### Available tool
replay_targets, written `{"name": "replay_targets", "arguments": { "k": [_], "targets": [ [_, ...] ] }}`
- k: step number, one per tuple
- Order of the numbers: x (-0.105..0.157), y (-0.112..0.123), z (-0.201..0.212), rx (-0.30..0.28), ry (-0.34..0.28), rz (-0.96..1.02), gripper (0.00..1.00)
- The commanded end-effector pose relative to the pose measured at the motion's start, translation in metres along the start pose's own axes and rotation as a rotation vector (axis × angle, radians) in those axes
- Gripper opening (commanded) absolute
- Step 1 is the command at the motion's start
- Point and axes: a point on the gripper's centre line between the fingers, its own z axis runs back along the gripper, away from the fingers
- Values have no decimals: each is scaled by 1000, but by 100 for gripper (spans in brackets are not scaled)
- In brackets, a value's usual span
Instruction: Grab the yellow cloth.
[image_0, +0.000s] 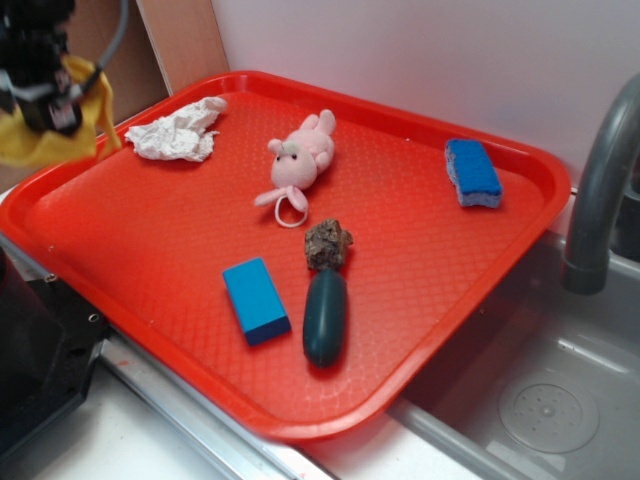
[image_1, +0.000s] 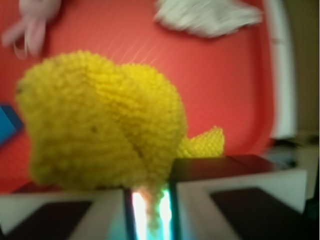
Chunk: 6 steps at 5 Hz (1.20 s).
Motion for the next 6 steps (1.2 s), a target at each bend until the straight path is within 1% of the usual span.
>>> {"name": "replay_targets", "arguments": {
  "k": [1, 2, 3, 4, 5, 6],
  "targets": [
    [11, 8, 80, -1, -150, 116, 0],
    [12, 2, 102, 22, -181, 126, 0],
    [10, 4, 101, 22, -175, 142, 0],
    [11, 5, 94, 28, -157, 145, 0],
    [14, 1, 86, 38, -136, 138, 0],
    [24, -17, 69, 38, -112, 88, 0]
  ]
}}
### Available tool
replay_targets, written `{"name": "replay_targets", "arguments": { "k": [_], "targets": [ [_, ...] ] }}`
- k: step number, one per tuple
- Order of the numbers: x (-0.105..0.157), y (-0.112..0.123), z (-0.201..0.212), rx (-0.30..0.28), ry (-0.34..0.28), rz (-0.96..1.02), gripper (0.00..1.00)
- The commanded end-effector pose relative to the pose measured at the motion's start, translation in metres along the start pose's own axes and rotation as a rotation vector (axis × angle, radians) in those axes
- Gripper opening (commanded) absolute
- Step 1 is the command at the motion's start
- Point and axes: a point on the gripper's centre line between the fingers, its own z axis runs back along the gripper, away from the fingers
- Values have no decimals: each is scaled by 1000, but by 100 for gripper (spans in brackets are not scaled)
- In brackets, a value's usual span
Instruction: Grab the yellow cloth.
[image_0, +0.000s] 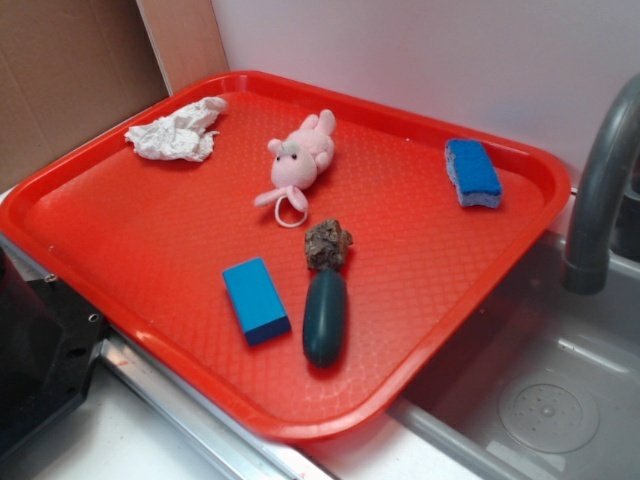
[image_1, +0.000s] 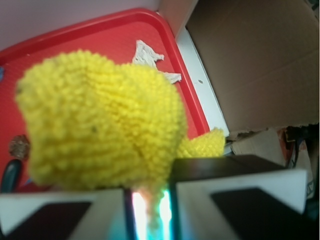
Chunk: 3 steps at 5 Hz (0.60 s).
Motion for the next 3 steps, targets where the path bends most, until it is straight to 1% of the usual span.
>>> {"name": "replay_targets", "arguments": {
  "k": [1, 2, 3],
  "targets": [
    [-1, -49, -29, 51, 41, -90, 0],
    [-4, -52, -41, 67, 60, -77, 0],
    [-6, -52, -44, 69, 57, -82, 0]
  ]
}}
